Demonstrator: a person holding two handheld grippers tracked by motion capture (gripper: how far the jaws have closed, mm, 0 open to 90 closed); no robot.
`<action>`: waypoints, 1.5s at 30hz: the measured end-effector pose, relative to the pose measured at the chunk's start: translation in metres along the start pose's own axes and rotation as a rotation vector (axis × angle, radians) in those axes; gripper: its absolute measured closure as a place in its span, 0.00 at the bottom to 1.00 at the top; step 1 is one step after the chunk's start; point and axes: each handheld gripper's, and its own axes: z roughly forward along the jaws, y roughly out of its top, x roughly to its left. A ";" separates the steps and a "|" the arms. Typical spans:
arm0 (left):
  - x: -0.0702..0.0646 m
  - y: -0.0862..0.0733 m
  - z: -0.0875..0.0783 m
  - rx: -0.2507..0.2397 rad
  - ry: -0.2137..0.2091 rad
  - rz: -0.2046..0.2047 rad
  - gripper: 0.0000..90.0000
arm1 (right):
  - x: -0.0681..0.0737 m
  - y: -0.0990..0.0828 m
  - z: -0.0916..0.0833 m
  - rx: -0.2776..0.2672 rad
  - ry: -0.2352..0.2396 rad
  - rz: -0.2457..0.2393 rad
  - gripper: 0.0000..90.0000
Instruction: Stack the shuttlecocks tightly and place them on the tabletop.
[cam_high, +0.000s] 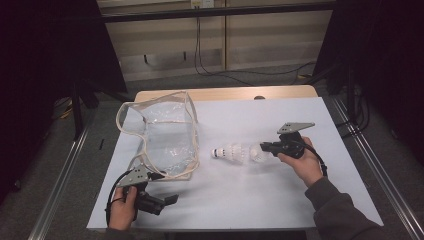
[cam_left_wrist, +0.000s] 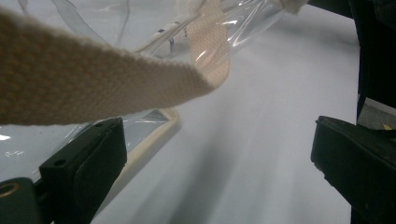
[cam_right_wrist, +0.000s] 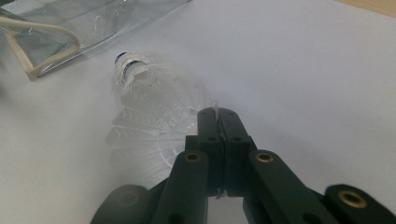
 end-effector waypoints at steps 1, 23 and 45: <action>0.000 0.000 0.000 0.000 0.000 -0.001 0.04 | 0.000 0.000 0.000 0.000 -0.004 -0.001 0.98; 0.000 0.000 0.000 0.001 -0.001 0.000 0.04 | -0.008 -0.004 -0.005 0.002 -0.065 0.008 0.81; 0.000 0.000 0.000 0.007 0.001 0.002 0.04 | -0.018 -0.013 -0.018 0.005 -0.118 0.032 0.97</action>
